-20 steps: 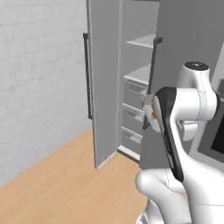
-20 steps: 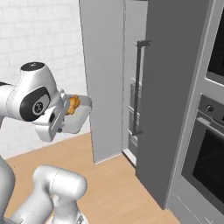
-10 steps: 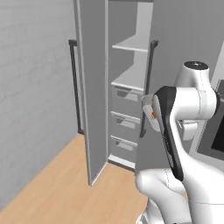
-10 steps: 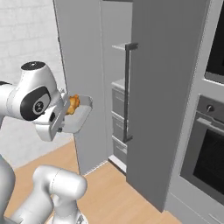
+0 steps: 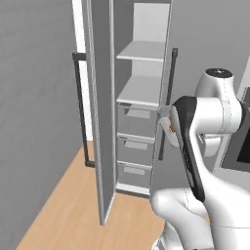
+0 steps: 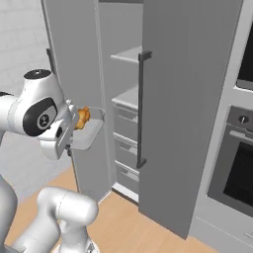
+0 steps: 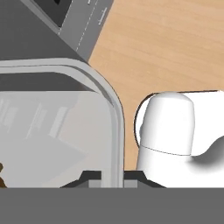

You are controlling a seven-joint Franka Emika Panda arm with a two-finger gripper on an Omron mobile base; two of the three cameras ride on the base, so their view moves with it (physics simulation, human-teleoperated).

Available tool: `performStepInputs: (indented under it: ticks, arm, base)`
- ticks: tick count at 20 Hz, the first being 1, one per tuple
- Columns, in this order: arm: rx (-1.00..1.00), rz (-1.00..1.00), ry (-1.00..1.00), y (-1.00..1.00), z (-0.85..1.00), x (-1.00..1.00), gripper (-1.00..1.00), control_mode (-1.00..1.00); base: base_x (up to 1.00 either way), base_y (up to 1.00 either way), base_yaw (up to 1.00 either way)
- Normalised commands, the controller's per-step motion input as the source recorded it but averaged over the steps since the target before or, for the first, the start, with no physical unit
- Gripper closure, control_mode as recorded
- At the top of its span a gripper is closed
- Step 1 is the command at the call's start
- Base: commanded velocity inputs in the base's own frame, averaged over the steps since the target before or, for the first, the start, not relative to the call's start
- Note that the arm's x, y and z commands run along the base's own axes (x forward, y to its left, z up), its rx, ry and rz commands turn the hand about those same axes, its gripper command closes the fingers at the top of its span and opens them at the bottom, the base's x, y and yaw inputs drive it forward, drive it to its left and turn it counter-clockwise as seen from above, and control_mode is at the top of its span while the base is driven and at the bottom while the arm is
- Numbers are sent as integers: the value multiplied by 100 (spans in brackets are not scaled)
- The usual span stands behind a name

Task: Take the meat container that has the chicken drumstick and place it on the second highest rack of the freezer. Then take the vegetable container that has the corn and lime and place it on the highest rack of the freezer.

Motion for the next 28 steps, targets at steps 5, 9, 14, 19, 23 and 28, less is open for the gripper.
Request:
performStepInputs:
  ticks: [5,9,14,19,23,28]
  arm:
    - [0,0,0,0,0,0,100,100]
    - [0,0,0,0,0,0,100,100]
    - [0,0,0,0,0,0,100,100]
    - [0,0,0,0,0,0,100,100]
    - [0,0,0,0,0,0,100,100]
    - [0,0,0,0,0,0,100,100]
  base:
    - [44,43,-36]
    - [57,1,-18]
    - [60,0,-3]
    - [16,21,1]
    - [24,32,2]
    - [35,42,5]
